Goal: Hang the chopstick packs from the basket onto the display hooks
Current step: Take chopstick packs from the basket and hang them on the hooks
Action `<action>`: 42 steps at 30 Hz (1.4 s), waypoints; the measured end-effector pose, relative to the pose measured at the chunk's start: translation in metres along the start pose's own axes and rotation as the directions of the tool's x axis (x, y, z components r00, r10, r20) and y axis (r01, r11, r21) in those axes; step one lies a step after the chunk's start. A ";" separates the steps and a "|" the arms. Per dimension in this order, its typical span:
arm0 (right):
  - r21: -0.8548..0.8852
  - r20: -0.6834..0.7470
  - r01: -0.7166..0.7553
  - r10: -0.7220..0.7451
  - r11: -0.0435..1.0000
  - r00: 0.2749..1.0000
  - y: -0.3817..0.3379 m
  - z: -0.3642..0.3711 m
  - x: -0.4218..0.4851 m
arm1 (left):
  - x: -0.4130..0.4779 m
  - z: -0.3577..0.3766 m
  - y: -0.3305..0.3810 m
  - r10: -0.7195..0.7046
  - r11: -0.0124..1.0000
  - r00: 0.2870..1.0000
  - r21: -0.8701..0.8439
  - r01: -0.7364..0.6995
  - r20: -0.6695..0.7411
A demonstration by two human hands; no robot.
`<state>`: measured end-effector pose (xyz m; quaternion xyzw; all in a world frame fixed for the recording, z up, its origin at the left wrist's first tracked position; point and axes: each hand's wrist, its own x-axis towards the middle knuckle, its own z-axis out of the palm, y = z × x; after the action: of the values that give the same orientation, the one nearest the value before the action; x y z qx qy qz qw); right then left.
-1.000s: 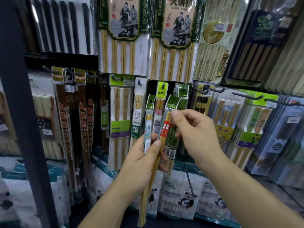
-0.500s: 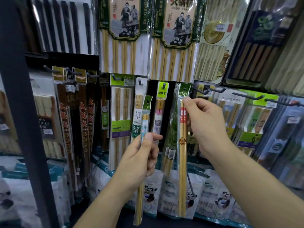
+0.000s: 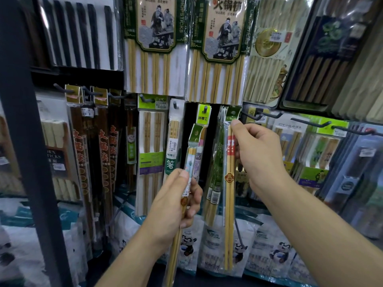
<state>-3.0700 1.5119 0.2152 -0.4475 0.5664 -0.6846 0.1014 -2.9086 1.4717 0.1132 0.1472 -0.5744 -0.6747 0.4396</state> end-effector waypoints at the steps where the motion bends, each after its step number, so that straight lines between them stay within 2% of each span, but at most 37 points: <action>1: -0.002 -0.005 -0.006 0.006 1.000 1.000 0.000 0.000 0.001 | 0.000 0.000 0.000 0.001 1.000 1.000 0.000 -0.001 0.005; 12: -0.045 -0.065 -0.017 0.014 0.999 0.998 -0.002 0.008 0.010 | -0.001 0.000 0.002 0.004 1.000 1.000 0.002 -0.004 0.013; 24: -0.175 -0.108 0.061 -0.080 0.983 0.991 0.014 0.002 -0.001 | -0.004 0.006 0.007 0.042 0.999 0.997 0.019 -0.041 -0.062; 26: -0.137 -0.070 0.090 -0.100 0.987 0.993 0.014 0.000 -0.010 | -0.004 0.008 0.007 0.054 0.998 0.996 0.031 -0.052 -0.074; 29: -0.072 0.071 0.151 -0.146 0.986 0.987 0.009 -0.002 -0.024 | -0.002 0.012 0.006 0.076 0.996 0.989 0.064 -0.069 -0.124; 33: -0.079 0.205 0.192 -0.173 0.978 0.963 0.004 -0.002 -0.031 | 0.000 0.024 0.003 0.148 0.976 0.981 0.176 -0.125 -0.127; 37: -0.069 0.154 0.160 -0.148 0.985 0.977 0.001 -0.006 -0.021 | 0.005 0.033 0.005 0.206 0.950 0.973 0.258 -0.173 -0.108; 42: -0.048 0.083 0.103 -0.098 0.994 0.992 -0.004 -0.007 0.000 | 0.017 0.041 0.005 0.195 0.932 0.976 0.328 -0.152 -0.102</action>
<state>-3.0733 1.5177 0.2192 -0.5051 0.5564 -0.6552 0.0778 -2.9449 1.4857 0.1351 0.2095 -0.6559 -0.5203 0.5051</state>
